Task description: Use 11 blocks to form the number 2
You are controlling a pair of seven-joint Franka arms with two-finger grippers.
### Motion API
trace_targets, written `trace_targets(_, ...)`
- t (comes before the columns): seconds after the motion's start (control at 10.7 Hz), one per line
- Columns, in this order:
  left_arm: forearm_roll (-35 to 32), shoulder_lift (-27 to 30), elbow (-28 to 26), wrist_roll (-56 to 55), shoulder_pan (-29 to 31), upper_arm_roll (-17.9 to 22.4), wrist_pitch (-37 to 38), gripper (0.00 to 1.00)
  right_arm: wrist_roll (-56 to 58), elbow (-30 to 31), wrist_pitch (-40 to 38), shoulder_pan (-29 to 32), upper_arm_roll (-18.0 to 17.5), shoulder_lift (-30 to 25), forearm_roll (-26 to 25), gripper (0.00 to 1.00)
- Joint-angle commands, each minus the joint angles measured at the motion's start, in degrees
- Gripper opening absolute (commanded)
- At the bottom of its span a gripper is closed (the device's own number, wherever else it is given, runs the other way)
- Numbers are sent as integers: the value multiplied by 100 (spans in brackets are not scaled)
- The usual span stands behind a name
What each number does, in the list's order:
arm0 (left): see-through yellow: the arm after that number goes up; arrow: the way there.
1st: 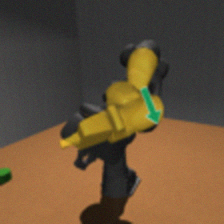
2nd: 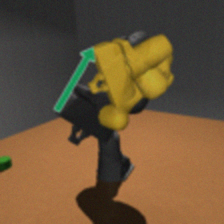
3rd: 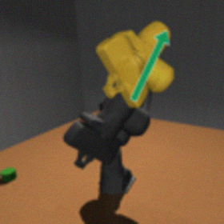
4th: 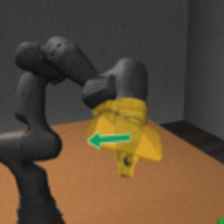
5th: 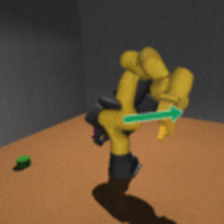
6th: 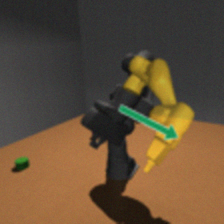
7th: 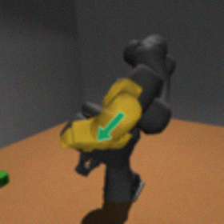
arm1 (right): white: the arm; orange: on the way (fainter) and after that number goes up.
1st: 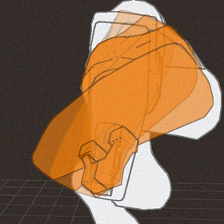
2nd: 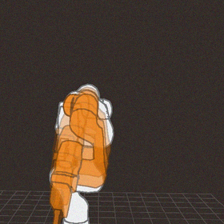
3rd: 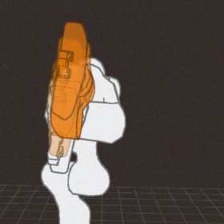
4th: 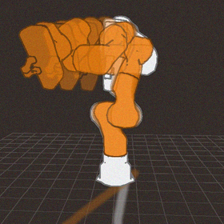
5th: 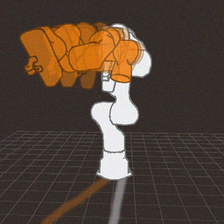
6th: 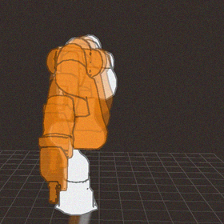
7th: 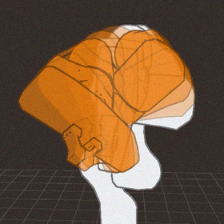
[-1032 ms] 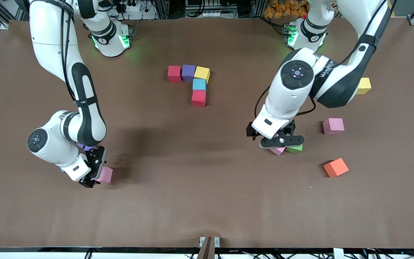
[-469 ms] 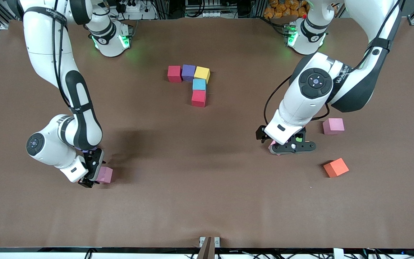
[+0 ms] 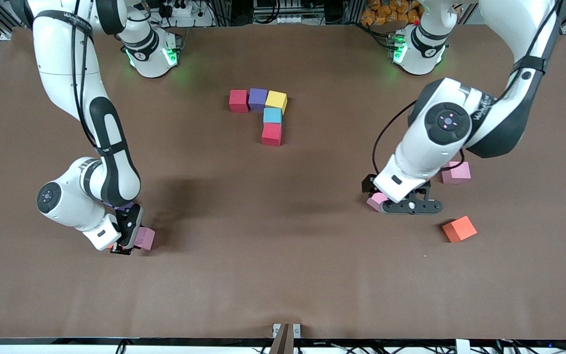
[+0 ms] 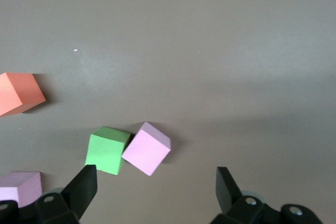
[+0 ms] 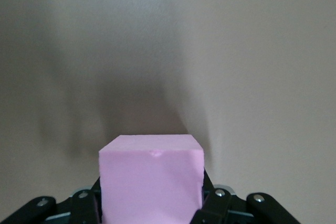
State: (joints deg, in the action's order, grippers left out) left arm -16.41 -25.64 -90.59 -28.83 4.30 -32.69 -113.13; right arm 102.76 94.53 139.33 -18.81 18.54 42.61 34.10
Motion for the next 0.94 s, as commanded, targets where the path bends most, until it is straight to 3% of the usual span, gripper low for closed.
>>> trace_targets(0.0,120,-90,-247,368,106,-35,45,100,157,-250,-213,44,-96,72,158,13)
trace_targets(0.28,59,-292,-354,1131,184,-26,19,100,43,-277,-398,-44,-105,19,176,13)
trace_targets(0.56,59,-354,-459,2011,273,-35,19,100,-168,-225,-835,-289,-96,-103,176,4)
trace_targets(0.84,-3,-354,-670,2161,54,-70,-25,100,-535,230,-1145,-605,-96,-533,176,1)
